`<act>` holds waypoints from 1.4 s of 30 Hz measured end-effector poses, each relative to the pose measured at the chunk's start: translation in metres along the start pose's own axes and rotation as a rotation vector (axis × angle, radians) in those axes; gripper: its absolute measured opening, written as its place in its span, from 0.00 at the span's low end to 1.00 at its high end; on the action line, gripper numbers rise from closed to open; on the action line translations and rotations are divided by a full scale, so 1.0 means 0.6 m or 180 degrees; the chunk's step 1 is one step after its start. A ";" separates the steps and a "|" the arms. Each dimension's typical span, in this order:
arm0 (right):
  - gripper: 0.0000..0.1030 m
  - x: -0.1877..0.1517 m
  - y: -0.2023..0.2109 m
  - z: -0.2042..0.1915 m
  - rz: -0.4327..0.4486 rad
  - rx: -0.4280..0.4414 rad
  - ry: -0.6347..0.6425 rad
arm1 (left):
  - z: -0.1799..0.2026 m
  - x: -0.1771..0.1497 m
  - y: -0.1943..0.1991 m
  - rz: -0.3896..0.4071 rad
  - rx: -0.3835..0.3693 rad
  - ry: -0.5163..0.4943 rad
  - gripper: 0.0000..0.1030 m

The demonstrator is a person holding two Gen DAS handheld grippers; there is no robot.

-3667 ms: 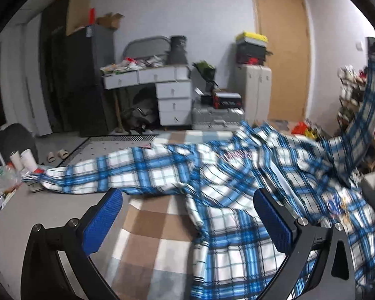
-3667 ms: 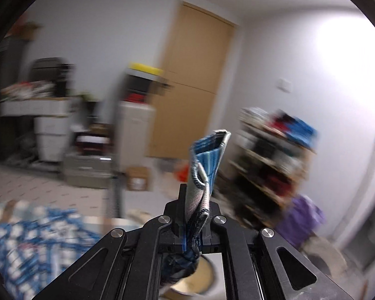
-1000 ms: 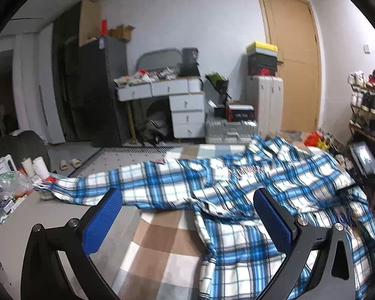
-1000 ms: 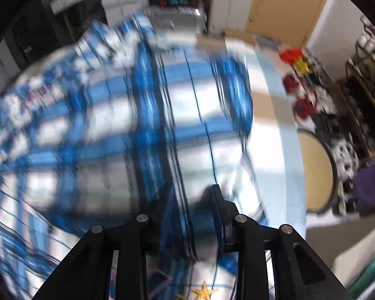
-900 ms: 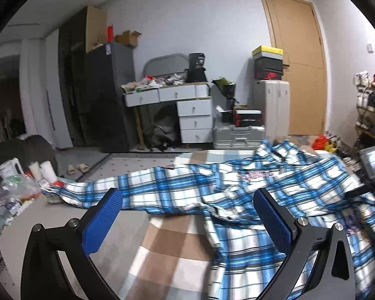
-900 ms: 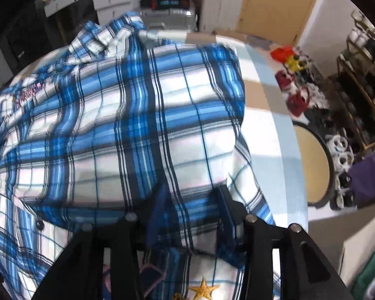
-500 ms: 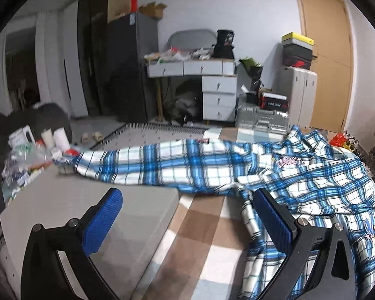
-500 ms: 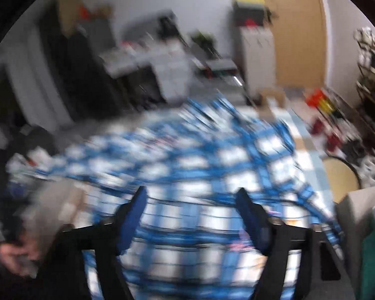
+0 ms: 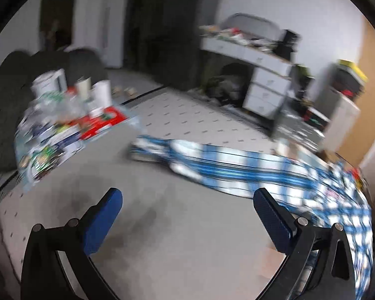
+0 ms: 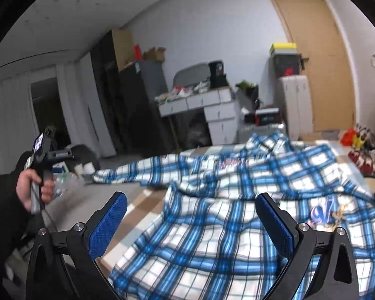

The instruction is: Fold large clothes

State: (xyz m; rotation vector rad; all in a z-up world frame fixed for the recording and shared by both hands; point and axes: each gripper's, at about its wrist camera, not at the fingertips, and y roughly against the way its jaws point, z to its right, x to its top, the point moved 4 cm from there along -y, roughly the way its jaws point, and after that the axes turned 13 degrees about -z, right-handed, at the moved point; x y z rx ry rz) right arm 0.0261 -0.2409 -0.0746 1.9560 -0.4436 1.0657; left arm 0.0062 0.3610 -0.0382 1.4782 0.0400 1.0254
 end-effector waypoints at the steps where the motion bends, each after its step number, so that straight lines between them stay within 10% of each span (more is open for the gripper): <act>1: 1.00 0.000 -0.003 0.005 -0.0033 0.0042 -0.0080 | -0.012 0.009 -0.013 -0.0084 -0.0036 0.0077 0.99; 7: 1.00 0.003 -0.002 0.006 -0.0061 0.0192 -0.0190 | -0.022 0.039 -0.143 -0.1047 -0.0560 0.0393 0.99; 13: 1.00 -0.006 -0.004 -0.002 -0.0126 0.0098 -0.0086 | -0.029 0.054 -0.224 -0.1083 -0.0609 0.0919 0.95; 16: 1.00 -0.006 -0.012 0.000 -0.0177 0.0070 -0.0110 | -0.020 0.052 -0.261 -0.1249 -0.0682 0.1049 0.77; 22: 1.00 -0.010 -0.018 -0.002 -0.0227 0.0005 -0.0076 | -0.011 0.089 -0.284 -0.1335 -0.0781 0.0894 0.05; 32: 1.00 -0.014 -0.013 -0.008 -0.0261 -0.0013 -0.0057 | 0.003 0.167 -0.156 -0.0407 -0.0765 0.0512 0.03; 42: 1.00 0.003 0.030 0.012 -0.0041 -0.0034 -0.0244 | 0.284 0.168 0.111 0.0581 -0.1151 -0.0884 0.03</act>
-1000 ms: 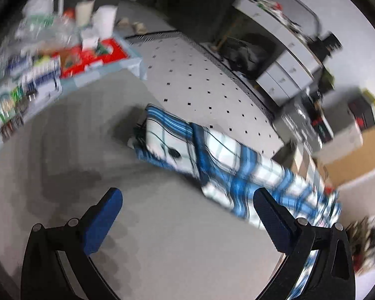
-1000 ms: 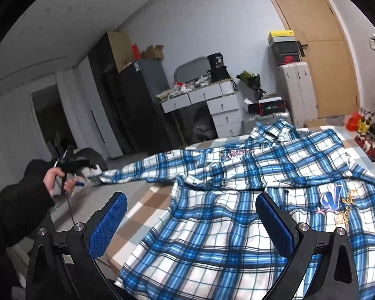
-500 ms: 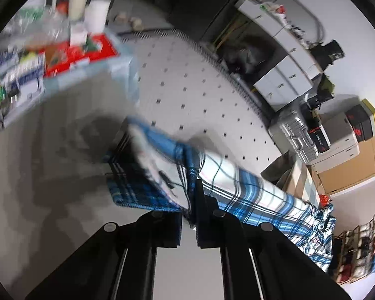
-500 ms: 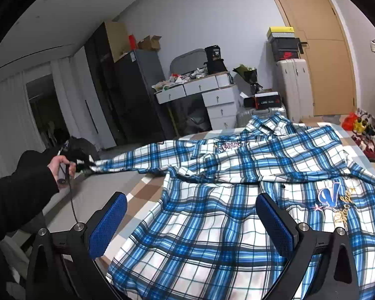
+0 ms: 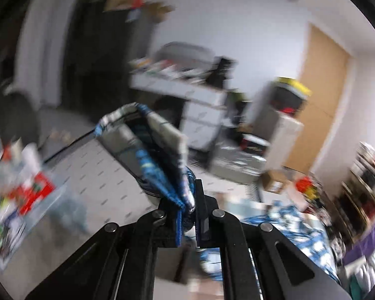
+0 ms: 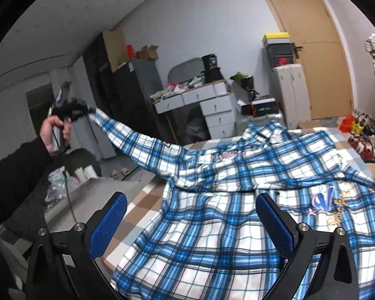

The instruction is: Fold large clothes

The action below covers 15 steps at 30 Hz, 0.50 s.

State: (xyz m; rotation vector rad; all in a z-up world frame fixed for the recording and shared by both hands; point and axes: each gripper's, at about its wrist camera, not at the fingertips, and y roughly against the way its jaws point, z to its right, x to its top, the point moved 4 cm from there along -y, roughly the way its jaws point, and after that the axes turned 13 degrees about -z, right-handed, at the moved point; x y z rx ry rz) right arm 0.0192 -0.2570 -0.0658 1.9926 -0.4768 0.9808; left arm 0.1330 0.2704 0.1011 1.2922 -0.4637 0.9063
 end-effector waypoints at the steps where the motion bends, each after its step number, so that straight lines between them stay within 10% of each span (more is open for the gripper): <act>1: 1.00 0.002 0.006 0.009 0.0023 -0.0015 -0.0075 | 0.040 0.002 0.005 0.0003 -0.0061 -0.0128 0.03; 7: 1.00 0.013 0.034 0.073 0.0168 -0.0797 -0.0482 | 0.353 -0.046 -0.047 -0.0507 -0.0214 -0.1016 0.03; 15: 1.00 0.004 0.062 0.170 0.0117 -0.1464 -0.1099 | 0.695 -0.239 -0.239 -0.1201 -0.0495 -0.1755 0.03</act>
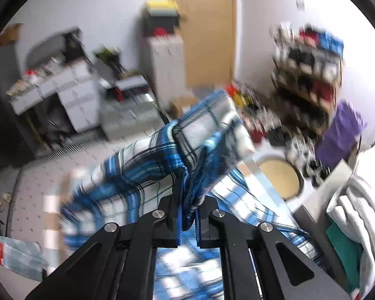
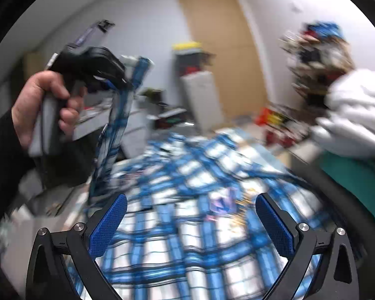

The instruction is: Fold large clothes

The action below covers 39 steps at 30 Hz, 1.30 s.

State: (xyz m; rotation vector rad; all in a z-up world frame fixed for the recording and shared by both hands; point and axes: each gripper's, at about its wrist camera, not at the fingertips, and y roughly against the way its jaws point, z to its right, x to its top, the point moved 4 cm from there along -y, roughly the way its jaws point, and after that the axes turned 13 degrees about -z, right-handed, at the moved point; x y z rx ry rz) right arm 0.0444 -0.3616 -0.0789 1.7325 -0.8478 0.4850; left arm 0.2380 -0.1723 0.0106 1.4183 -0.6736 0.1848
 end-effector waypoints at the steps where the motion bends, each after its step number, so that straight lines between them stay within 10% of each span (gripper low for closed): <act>1: 1.00 0.001 -0.009 0.014 -0.0086 -0.0015 -0.0097 | 0.024 -0.003 -0.046 -0.0145 -0.0069 0.0026 0.03; 9: 1.00 0.016 -0.021 0.089 -0.0188 -0.0064 -0.0590 | 0.101 -0.074 -0.227 -0.0988 -0.0364 0.0010 0.05; 16: 1.00 0.001 -0.034 0.046 -0.0313 0.0133 -0.0417 | 0.049 -0.071 -0.111 -0.0517 -0.0361 -0.0335 0.76; 25: 1.00 -0.005 -0.049 0.053 -0.0454 0.0152 -0.0547 | -0.201 -0.110 -0.150 -0.0766 0.0268 0.0304 0.77; 36: 1.00 -0.004 -0.080 0.010 -0.0593 -0.0014 0.0035 | -0.315 -0.192 -0.255 -0.1141 0.0196 0.0785 0.79; 39: 1.00 -0.012 -0.096 0.004 -0.0716 0.0028 0.0000 | -0.313 -0.176 -0.237 -0.1185 -0.0258 0.0810 0.78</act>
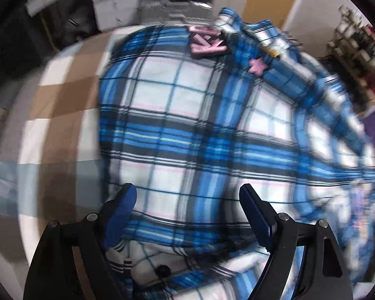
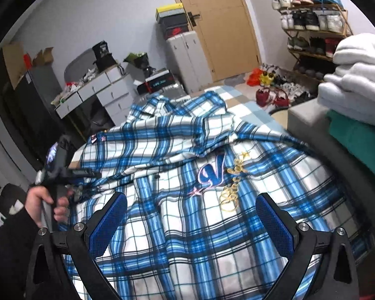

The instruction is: Fold large clothes

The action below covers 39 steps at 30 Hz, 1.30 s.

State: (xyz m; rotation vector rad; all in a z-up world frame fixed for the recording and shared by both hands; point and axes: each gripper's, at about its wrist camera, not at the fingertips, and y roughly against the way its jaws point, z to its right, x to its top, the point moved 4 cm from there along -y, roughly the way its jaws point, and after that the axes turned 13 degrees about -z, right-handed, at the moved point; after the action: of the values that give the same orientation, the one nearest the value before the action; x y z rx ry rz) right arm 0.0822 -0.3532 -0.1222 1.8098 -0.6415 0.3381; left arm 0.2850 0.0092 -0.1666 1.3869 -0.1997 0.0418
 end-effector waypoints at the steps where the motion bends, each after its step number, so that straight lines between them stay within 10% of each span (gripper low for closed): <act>1: 1.00 -0.002 -0.004 -0.002 -0.0037 0.0028 -0.0003 | 0.005 0.005 0.017 0.0036 -0.0153 -0.0059 0.78; 6: 1.00 -0.003 -0.002 -0.015 -0.0066 0.0180 0.0003 | 0.011 0.067 0.127 0.0705 -0.0160 0.0003 0.79; 20: 1.00 -0.004 0.007 -0.025 -0.0111 0.0357 0.0195 | -0.004 0.132 -0.045 -0.0229 0.0621 -0.0132 0.82; 27: 1.00 -0.006 0.036 -0.033 -0.0011 0.0622 0.0161 | 0.114 0.117 0.050 0.0251 0.0121 -0.0496 0.83; 33: 1.00 -0.010 0.032 -0.035 -0.0050 0.0540 0.0217 | 0.192 0.105 -0.079 -0.0146 0.0491 -0.0818 0.83; 39: 1.00 -0.002 0.045 -0.031 0.0082 0.0481 0.0295 | 0.192 0.125 -0.132 -0.0127 0.0378 -0.0355 0.91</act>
State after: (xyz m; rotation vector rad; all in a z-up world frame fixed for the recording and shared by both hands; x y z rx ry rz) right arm 0.0672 -0.3414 -0.0956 1.9186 -0.5876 0.4963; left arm 0.3569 -0.1247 -0.2115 1.5125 -0.2659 -0.0580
